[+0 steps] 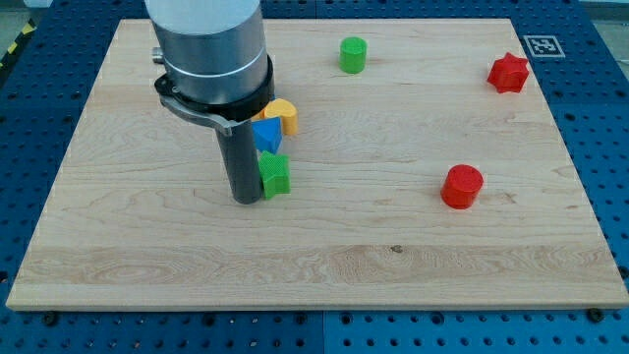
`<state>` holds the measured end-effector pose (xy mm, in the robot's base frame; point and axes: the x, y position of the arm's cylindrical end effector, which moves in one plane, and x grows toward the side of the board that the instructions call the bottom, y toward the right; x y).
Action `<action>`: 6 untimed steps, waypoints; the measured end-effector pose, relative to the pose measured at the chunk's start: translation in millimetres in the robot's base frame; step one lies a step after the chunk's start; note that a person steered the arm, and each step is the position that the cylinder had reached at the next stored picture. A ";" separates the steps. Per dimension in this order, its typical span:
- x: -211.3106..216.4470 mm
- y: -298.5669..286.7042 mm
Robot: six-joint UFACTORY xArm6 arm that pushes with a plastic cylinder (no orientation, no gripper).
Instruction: Slide the green star towards the top right
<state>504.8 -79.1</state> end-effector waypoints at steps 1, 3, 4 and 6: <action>-6.8 -0.6; -28.4 39.1; -39.0 68.9; -40.7 98.1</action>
